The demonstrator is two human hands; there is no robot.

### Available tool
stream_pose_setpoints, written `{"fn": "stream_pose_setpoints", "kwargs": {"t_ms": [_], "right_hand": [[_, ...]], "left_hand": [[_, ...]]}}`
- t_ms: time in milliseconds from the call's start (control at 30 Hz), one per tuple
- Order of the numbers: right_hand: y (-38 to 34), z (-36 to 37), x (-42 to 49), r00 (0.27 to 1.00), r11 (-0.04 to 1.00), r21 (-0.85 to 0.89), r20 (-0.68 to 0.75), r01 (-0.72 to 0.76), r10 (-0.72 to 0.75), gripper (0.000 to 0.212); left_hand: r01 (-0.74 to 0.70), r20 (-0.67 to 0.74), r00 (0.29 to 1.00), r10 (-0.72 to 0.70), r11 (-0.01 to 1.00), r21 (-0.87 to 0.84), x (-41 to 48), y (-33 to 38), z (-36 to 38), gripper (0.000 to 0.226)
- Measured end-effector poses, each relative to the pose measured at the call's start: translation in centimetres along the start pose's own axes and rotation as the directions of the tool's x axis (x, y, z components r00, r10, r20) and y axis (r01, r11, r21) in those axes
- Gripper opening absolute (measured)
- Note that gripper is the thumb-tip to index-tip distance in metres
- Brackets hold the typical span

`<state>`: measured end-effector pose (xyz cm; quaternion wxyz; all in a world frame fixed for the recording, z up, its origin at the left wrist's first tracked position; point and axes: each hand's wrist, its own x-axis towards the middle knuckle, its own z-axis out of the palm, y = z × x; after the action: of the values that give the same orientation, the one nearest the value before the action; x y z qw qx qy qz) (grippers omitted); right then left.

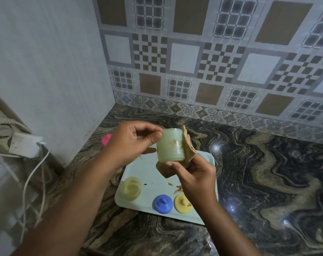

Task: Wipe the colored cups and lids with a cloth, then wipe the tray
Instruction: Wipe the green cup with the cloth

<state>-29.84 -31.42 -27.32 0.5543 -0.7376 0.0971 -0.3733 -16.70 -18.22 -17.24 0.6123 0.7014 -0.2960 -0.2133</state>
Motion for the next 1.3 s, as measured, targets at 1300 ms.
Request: {"fn": "stream_pose_setpoints", "kwargs": {"t_ms": [1300], "right_hand": [[0.2, 0.2, 1.5, 0.979, 0.998, -0.048, -0.199, 0.038, -0.047, 0.024]], "left_hand": [[-0.165, -0.036, 0.984, 0.176, 0.964, 0.207, 1.2, 0.8, 1.7, 0.017]]}}
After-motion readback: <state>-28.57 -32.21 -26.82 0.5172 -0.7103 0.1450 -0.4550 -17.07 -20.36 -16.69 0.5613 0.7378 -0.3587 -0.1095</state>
